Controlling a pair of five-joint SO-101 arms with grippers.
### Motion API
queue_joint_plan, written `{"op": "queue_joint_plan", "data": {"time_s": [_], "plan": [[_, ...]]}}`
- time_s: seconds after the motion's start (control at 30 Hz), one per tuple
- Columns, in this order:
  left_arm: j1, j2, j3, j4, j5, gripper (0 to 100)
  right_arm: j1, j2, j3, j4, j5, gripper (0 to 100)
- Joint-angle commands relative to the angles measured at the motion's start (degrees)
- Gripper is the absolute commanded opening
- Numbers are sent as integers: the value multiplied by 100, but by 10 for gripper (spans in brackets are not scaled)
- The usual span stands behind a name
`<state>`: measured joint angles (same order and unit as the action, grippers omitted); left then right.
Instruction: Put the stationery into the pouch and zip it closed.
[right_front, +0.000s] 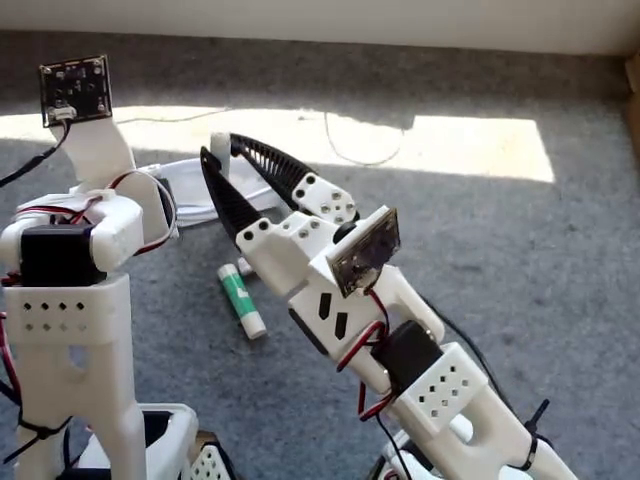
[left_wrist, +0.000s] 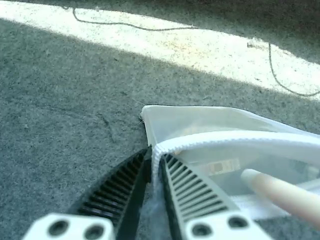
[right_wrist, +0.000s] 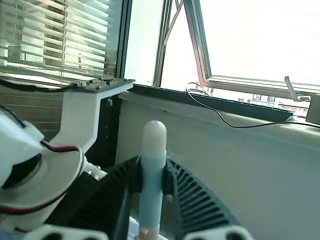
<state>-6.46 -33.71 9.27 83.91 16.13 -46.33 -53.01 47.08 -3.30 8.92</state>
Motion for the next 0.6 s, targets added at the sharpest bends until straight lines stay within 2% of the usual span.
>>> {"op": "queue_joint_plan", "data": {"time_s": [0.0, 0.13, 0.57], "plan": [[-171, 40, 4, -62, -26, 7, -57, -136, 40, 4, 519, 4], [-171, 40, 13, -62, -26, 7, -127, -136, 136, 277, 756, 4], [-171, 40, 31, -62, -26, 7, -251, -136, 92, 1218, 774, 12]]}}
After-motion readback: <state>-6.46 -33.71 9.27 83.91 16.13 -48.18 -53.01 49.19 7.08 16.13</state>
